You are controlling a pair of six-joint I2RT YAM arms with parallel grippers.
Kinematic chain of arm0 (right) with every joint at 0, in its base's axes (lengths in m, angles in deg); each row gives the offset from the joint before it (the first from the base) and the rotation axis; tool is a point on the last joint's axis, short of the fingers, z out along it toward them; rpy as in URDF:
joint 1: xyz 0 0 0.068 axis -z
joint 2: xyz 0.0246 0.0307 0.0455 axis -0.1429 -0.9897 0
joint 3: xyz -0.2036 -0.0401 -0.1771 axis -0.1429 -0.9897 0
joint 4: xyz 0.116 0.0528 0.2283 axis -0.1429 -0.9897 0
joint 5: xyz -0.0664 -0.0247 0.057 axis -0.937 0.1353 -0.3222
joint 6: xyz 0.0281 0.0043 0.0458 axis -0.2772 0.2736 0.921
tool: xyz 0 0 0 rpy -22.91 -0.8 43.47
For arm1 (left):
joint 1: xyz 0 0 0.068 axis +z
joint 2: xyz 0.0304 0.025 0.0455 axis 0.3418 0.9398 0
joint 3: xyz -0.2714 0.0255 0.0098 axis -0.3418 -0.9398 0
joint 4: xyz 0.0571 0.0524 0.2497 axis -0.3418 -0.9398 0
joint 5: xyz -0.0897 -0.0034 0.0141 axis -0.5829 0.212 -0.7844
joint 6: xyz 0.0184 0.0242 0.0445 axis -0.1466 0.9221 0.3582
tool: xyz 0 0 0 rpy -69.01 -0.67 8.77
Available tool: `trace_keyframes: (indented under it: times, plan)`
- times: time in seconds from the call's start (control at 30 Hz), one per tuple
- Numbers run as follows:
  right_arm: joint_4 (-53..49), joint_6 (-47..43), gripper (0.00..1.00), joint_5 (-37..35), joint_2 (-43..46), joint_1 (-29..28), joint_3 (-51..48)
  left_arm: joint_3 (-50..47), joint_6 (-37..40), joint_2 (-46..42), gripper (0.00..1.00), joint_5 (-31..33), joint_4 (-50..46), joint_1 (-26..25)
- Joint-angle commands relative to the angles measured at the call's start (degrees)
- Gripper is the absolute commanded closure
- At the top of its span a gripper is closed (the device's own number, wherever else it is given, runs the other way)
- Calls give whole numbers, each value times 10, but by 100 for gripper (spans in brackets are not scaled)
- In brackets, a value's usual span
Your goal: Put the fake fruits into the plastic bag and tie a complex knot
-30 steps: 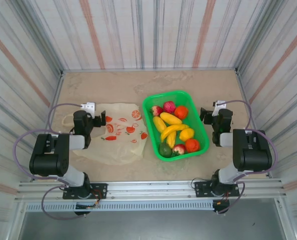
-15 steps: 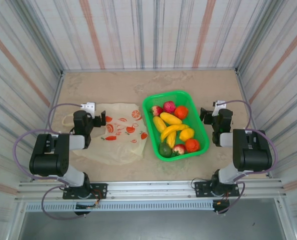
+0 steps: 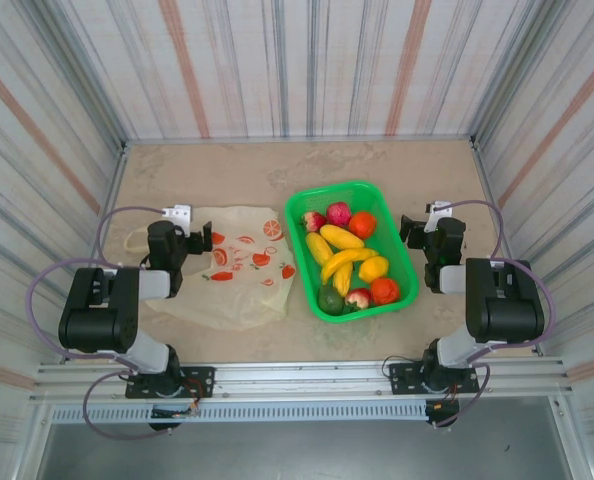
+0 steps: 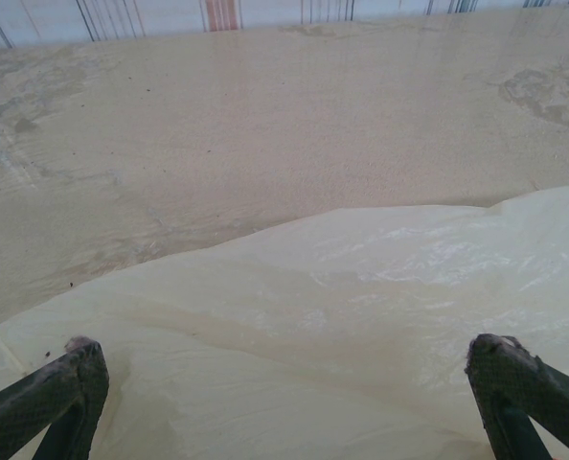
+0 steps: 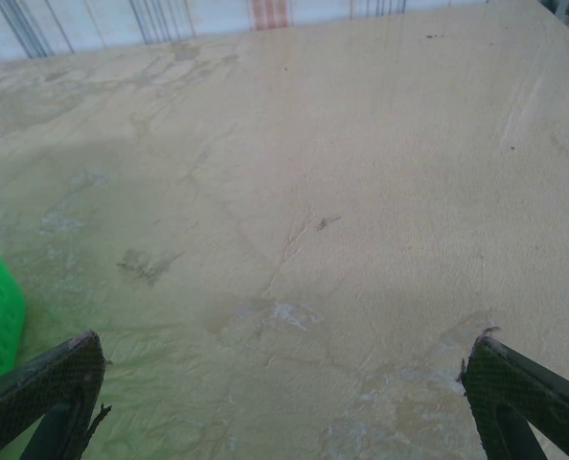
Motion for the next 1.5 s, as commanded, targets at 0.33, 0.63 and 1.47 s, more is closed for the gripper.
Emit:
trace_keyframes:
  times: [0.33, 0.63, 1.47]
  plan:
    - [-1, 10, 1, 29, 2, 9, -7, -1, 11, -9, 1, 10, 1, -3]
    - [-250, 15, 1, -17, 96, 4, 113, 58, 11, -92, 1, 74, -158, -24]
    - [-838, 206, 1, 50, 284, -406, 446, 403, -260, -451, 1, 63, -912, -327]
